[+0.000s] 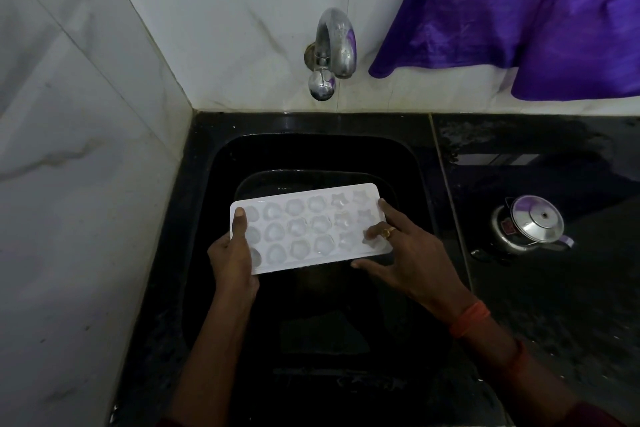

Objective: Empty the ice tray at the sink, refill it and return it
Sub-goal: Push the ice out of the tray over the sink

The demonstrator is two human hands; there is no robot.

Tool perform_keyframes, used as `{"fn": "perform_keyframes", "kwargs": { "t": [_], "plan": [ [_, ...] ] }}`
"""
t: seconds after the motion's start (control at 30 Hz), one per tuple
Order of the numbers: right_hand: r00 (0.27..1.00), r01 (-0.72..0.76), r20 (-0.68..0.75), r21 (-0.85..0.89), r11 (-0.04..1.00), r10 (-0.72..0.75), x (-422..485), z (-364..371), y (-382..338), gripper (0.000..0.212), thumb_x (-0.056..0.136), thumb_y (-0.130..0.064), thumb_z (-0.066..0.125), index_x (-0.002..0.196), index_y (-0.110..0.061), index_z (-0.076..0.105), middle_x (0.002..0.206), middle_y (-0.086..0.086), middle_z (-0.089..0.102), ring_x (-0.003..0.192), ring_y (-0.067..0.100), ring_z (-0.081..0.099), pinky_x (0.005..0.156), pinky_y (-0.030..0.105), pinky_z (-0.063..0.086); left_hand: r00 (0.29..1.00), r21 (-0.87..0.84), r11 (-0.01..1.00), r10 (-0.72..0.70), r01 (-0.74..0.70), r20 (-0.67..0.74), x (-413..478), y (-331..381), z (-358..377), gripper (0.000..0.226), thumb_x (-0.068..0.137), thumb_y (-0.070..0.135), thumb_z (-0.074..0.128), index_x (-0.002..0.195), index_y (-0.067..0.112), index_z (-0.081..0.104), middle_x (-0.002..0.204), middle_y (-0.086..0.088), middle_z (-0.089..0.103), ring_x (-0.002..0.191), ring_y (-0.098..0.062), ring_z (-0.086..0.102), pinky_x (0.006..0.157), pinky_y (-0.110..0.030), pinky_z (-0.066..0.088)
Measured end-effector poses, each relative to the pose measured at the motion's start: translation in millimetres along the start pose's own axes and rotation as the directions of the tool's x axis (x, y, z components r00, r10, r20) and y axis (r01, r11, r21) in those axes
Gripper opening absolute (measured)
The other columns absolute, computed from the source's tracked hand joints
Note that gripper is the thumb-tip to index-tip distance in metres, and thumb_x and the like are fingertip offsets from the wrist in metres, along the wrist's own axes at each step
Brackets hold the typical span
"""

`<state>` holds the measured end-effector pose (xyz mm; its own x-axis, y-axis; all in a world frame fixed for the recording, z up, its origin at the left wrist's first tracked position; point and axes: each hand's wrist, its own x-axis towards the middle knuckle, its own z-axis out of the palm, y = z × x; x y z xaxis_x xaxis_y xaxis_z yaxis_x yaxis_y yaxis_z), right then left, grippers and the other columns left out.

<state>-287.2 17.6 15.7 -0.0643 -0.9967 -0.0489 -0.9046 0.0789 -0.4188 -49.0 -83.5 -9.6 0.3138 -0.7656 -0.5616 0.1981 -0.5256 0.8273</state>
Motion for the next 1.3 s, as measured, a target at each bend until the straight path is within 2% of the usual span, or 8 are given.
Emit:
{"fn": "perform_keyframes", "kwargs": {
  "t": [0.1,0.27,0.4,0.53,0.67,0.87,1.2,1.3],
  "plan": [
    [1.0,0.005,-0.008,-0.033,0.999,-0.005,-1,1,0,0.052,0.074,-0.052,0.082,0.113,-0.019,0.074,0.155,0.007,0.043,0.113,0.027,0.067,0.091,0.047,0.058,1.0,0.002,1.0,-0.001,0.001,0.002,-1,1,1,0.032,0.091,0.045,0.069,0.081,0.014,0.068,0.083,-0.001,0.072,0.072,-0.017,0.072,0.046,-0.024,0.054],
    [0.999,-0.016,0.05,-0.073,0.997,0.02,0,4,-2,0.054,0.079,-0.056,0.075,0.12,-0.021,0.071,0.161,0.005,0.033,0.119,0.027,0.063,0.097,0.047,0.053,1.0,0.012,1.0,0.025,-0.025,-0.003,-4,4,2,0.031,0.091,0.045,0.068,0.081,0.015,0.067,0.082,0.001,0.07,0.072,-0.016,0.069,0.041,-0.021,0.051],
    [0.996,0.01,0.094,-0.104,0.995,0.0,1,4,-3,0.055,0.084,-0.056,0.069,0.124,-0.019,0.069,0.163,0.008,0.028,0.121,0.031,0.061,0.097,0.047,0.054,0.999,0.012,0.999,0.033,-0.033,-0.013,-7,7,3,0.031,0.091,0.043,0.069,0.078,0.015,0.065,0.078,0.003,0.068,0.06,-0.008,0.067,0.04,-0.018,0.049],
    [0.989,0.03,0.147,-0.121,0.992,-0.011,5,1,-2,0.056,0.088,-0.058,0.063,0.13,-0.02,0.064,0.166,0.004,0.02,0.122,0.029,0.061,0.098,0.044,0.054,0.999,0.007,1.0,0.03,-0.03,-0.015,-6,6,1,0.031,0.091,0.043,0.069,0.079,0.015,0.065,0.08,0.002,0.068,0.066,-0.012,0.067,0.04,-0.019,0.05],
    [0.988,0.019,0.154,-0.134,0.991,0.001,5,-2,-4,0.057,0.088,-0.062,0.06,0.129,-0.023,0.062,0.166,-0.002,0.02,0.112,0.024,0.065,0.091,0.04,0.057,1.0,0.02,1.0,0.023,-0.023,-0.017,-4,4,-1,0.034,0.09,0.046,0.069,0.08,0.014,0.064,0.086,-0.001,0.067,0.077,-0.019,0.067,0.056,-0.028,0.054],
    [0.968,0.038,0.253,-0.16,0.986,0.004,4,-7,-6,0.055,0.094,-0.058,0.053,0.139,-0.028,0.056,0.168,-0.001,0.009,0.128,0.022,0.056,0.103,0.04,0.05,0.999,0.05,0.998,0.038,-0.037,-0.018,-4,5,-1,0.034,0.089,0.048,0.069,0.08,0.015,0.063,0.085,0.0,0.067,0.074,-0.016,0.067,0.053,-0.026,0.051],
    [0.983,0.038,0.183,-0.081,0.996,-0.022,1,-7,4,0.045,0.089,-0.055,0.063,0.123,-0.026,0.067,0.165,0.001,0.025,0.116,0.026,0.065,0.092,0.042,0.056,1.0,0.044,0.999,0.011,-0.01,-0.003,-5,3,2,0.033,0.09,0.046,0.069,0.08,0.015,0.064,0.084,0.0,0.068,0.075,-0.017,0.068,0.048,-0.024,0.052],
    [0.983,0.037,0.181,-0.089,0.995,-0.021,-1,-5,6,0.045,0.089,-0.053,0.064,0.126,-0.027,0.067,0.165,0.002,0.024,0.121,0.026,0.062,0.095,0.042,0.055,1.0,0.036,0.999,0.005,-0.005,0.004,-5,4,3,0.033,0.09,0.046,0.069,0.081,0.014,0.064,0.086,-0.001,0.068,0.077,-0.018,0.068,0.048,-0.025,0.053]
  ]
}}
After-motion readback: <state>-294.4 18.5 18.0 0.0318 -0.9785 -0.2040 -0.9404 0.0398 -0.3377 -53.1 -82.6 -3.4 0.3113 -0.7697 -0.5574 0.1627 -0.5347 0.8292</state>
